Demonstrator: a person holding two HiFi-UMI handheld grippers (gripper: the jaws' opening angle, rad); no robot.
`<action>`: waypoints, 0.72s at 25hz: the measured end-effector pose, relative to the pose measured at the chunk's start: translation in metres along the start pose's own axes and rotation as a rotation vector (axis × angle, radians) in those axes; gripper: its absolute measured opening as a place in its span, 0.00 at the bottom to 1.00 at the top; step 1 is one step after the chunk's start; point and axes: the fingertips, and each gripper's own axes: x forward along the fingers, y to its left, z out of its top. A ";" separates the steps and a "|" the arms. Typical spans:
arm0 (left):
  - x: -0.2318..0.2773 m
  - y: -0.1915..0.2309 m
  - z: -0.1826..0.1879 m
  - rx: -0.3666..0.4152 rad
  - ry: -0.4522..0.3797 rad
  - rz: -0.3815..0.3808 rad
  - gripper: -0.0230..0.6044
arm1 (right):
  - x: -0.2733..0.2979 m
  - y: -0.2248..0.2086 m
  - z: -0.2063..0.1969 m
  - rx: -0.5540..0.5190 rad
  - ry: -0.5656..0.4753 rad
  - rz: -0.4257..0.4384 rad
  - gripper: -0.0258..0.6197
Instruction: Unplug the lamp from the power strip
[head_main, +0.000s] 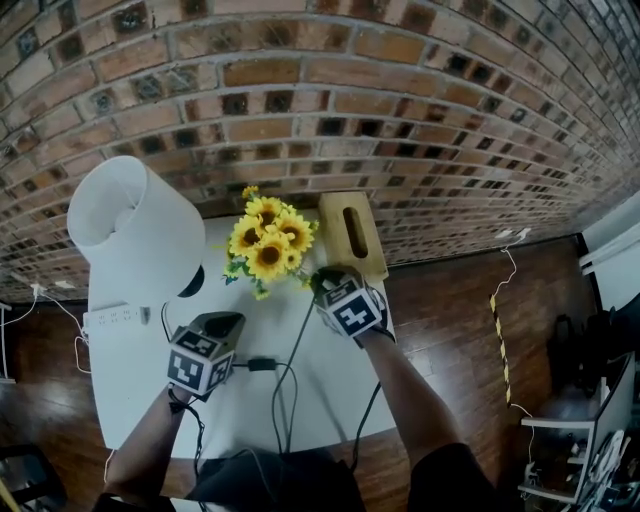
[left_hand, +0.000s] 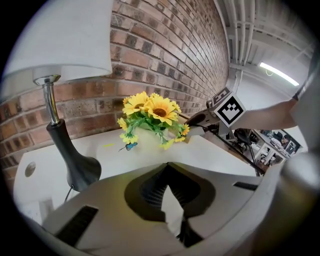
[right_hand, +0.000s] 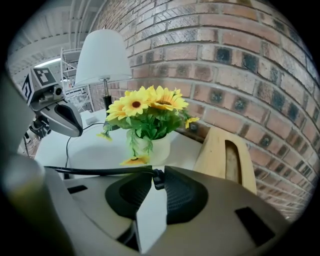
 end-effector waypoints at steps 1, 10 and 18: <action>-0.001 0.000 -0.001 -0.002 -0.001 0.001 0.06 | 0.000 0.000 0.001 -0.001 0.001 0.006 0.18; -0.011 0.009 -0.007 -0.021 -0.002 0.030 0.06 | -0.004 -0.005 0.005 -0.027 0.008 0.006 0.31; -0.019 0.007 -0.010 -0.025 0.004 0.039 0.06 | -0.005 -0.001 -0.011 -0.311 0.159 -0.033 0.35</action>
